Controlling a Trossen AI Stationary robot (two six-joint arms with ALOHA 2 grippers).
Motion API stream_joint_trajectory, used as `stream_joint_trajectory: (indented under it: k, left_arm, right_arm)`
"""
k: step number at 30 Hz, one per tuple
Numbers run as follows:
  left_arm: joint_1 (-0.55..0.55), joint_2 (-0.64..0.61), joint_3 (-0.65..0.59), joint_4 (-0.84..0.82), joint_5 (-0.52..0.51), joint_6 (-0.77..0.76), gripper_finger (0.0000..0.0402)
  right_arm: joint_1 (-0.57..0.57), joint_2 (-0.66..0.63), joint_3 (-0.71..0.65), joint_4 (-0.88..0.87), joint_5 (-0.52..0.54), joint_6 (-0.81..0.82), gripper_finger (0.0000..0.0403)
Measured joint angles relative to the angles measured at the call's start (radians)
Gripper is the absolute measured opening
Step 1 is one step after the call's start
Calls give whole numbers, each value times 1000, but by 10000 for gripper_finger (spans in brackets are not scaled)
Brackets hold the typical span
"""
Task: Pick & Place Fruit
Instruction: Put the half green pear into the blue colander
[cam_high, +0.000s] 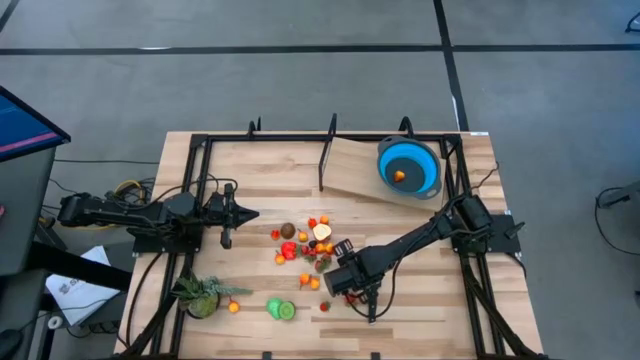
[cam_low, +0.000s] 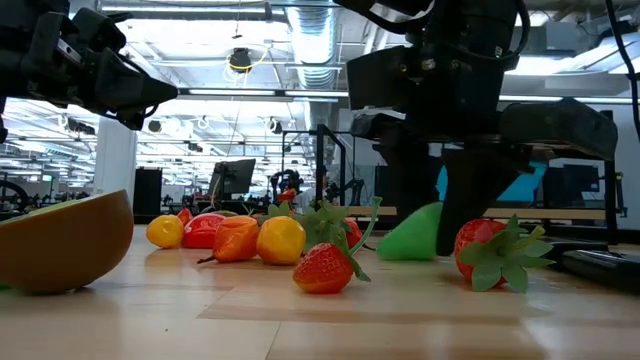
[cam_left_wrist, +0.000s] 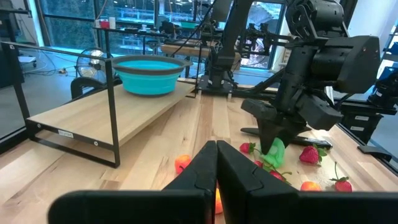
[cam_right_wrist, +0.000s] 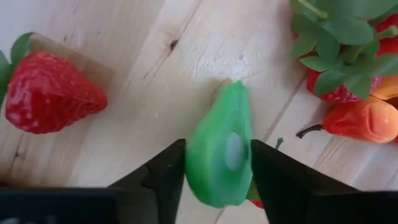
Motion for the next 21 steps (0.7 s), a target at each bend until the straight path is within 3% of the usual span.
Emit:
stream_joint_trajectory:
  k: [8,21]
  left_arm:
    - [0,0,0,0,0,0,1]
    - [0,0,0,0,0,0,1]
  right_arm:
    - [0,-2,2,17,-15,27,74]
    - [-7,-39,5,16,-36,72,62]
